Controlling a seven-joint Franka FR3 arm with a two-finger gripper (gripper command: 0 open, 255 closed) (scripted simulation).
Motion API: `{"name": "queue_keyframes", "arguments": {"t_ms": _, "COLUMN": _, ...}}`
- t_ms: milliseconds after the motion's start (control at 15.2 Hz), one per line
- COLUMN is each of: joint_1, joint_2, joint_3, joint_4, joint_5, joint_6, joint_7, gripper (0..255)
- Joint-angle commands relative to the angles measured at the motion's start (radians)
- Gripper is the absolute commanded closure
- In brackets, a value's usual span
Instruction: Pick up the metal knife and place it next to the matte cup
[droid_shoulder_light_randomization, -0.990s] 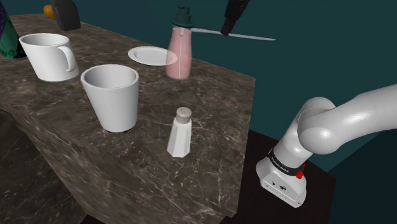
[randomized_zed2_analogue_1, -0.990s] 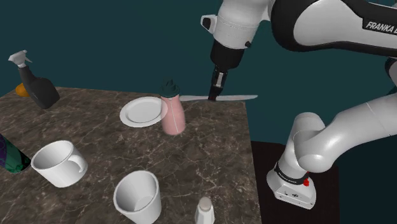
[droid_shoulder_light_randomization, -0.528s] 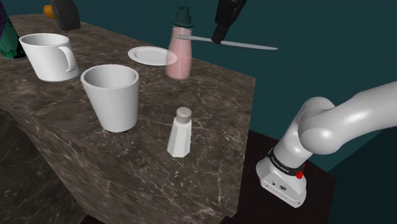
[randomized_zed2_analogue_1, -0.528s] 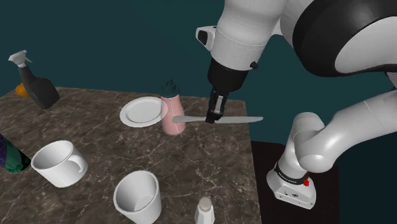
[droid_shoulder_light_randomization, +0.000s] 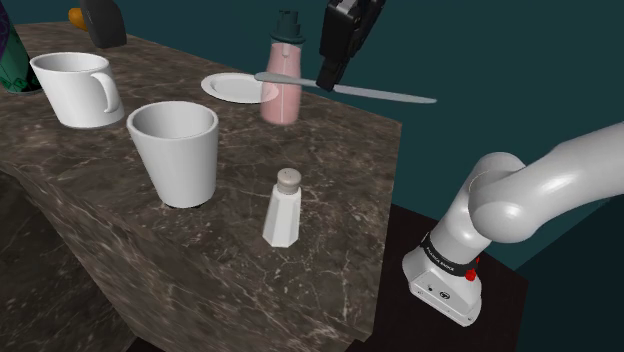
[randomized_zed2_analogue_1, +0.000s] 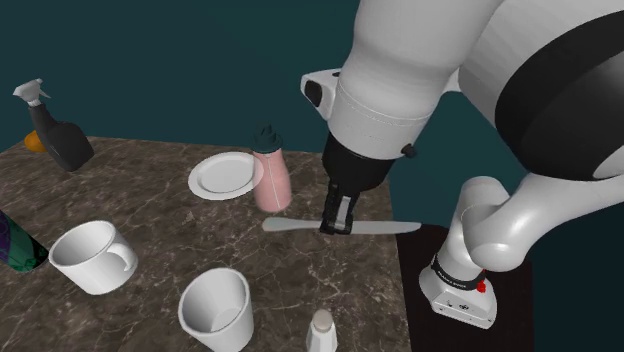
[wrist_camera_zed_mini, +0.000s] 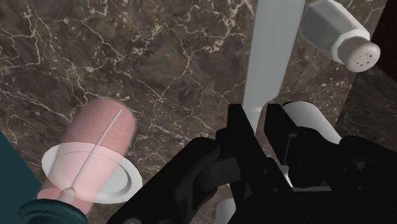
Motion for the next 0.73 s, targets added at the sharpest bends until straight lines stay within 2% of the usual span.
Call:
{"name": "queue_keyframes", "arguments": {"t_ms": 0, "joint_1": 0.004, "joint_2": -0.009, "joint_3": 0.003, "joint_4": -0.029, "joint_5": 0.005, "joint_6": 0.021, "joint_7": 0.002, "gripper": 255}}
{"name": "queue_keyframes", "arguments": {"t_ms": 660, "joint_1": 0.024, "joint_2": -0.052, "joint_3": 0.017, "joint_4": -0.194, "joint_5": 0.03, "joint_6": 0.145, "joint_7": 0.002, "gripper": 255}}
